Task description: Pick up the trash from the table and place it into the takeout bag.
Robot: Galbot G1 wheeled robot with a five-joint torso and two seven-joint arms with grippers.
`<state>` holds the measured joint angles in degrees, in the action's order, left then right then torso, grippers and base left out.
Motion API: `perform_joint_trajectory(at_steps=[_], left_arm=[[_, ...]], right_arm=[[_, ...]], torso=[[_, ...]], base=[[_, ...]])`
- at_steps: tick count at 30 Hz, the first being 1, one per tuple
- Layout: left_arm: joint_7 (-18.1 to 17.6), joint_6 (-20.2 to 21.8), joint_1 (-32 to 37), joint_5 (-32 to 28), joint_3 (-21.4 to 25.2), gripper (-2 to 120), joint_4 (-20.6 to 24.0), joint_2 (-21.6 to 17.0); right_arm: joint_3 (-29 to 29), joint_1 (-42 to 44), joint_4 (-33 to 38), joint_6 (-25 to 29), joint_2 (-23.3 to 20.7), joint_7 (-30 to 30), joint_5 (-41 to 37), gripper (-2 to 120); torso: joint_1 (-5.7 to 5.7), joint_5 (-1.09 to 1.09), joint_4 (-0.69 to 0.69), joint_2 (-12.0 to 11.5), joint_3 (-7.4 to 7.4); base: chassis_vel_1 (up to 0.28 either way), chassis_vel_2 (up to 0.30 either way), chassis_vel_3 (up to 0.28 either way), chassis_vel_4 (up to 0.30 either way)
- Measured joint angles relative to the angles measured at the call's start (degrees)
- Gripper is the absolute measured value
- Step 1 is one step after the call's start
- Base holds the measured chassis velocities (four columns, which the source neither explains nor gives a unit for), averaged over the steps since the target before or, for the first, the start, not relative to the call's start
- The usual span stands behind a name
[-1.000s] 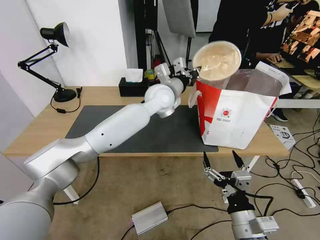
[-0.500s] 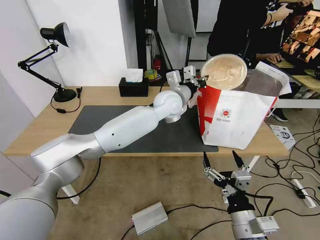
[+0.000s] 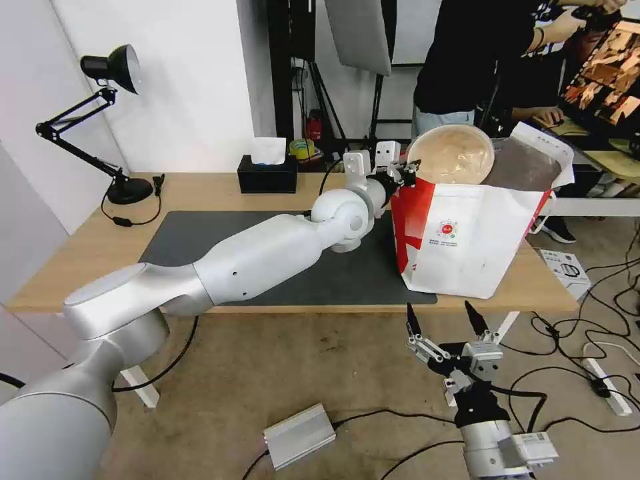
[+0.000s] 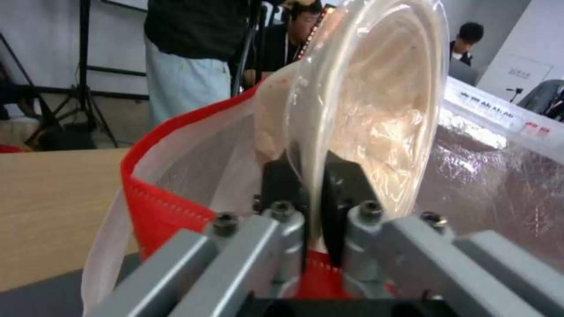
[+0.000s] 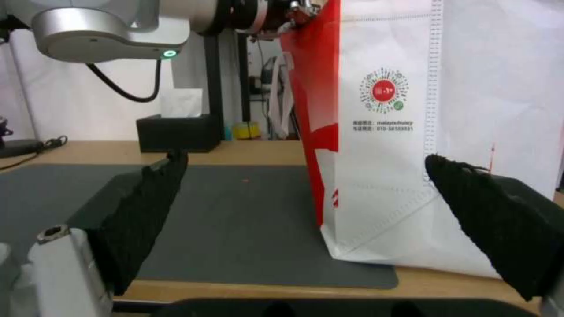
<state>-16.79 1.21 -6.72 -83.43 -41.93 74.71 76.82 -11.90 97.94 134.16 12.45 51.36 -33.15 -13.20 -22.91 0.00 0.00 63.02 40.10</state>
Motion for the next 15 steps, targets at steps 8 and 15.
perform_joint_trajectory(at_steps=[8,15], left_arm=[[-0.12,-0.01,-0.75,0.14,0.04,34,0.6,-0.55],[-0.26,-0.63,-1.08,0.2,-0.1,63,1.97,-1.52]], right_arm=[[0.0,0.0,0.0,0.0,0.0,0.0,0.0,100],[0.0,0.0,0.0,0.0,0.0,0.0,0.0,100]], torso=[[0.0,0.0,0.0,0.0,0.0],[0.0,0.0,0.0,0.01,0.0]], base=[[0.0,0.0,0.0,0.0],[0.0,0.0,0.0,0.0]])
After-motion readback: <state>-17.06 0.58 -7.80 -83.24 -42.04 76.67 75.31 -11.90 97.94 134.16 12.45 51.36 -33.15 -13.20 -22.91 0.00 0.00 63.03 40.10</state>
